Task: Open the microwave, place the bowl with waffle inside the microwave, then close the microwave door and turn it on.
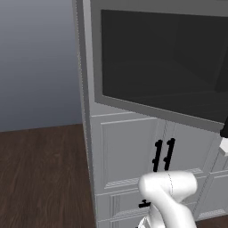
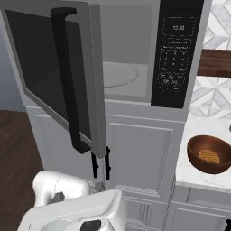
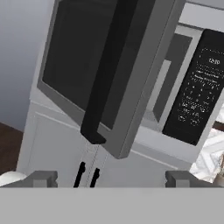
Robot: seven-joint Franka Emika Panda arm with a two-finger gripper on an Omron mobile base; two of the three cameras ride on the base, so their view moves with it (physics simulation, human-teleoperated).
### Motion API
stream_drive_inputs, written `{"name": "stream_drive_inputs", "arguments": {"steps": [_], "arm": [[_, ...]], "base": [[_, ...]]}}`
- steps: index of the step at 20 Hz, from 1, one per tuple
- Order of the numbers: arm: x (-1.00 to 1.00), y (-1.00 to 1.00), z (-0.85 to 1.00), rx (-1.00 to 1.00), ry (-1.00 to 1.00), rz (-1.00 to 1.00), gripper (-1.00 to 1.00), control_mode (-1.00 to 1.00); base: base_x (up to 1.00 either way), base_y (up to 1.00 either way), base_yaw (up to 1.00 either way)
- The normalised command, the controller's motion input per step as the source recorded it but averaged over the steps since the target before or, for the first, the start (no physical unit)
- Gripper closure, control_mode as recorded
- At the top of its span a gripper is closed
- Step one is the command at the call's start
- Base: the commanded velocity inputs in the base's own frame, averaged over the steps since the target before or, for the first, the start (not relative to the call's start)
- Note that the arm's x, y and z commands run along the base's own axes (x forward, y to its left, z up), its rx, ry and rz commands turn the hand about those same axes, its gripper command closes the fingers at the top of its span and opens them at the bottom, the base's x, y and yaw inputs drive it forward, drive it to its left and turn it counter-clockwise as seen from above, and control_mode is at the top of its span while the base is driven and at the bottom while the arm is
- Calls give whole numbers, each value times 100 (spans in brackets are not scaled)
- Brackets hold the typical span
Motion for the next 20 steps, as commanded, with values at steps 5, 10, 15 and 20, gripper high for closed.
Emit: {"name": "stream_drive_inputs", "arguments": {"steps": [5, 10, 15, 20], "arm": [[37, -53, -26, 0, -51, 2, -100, -100], [72, -27, -21, 0, -37, 13, -100, -100], [90, -2, -28, 0, -27, 19, -100, -100], [52, -12, -19, -3, -25, 11, -100, -100]], "base": [[0, 0, 0], [0, 0, 0], [0, 0, 0], [0, 0, 0]]}}
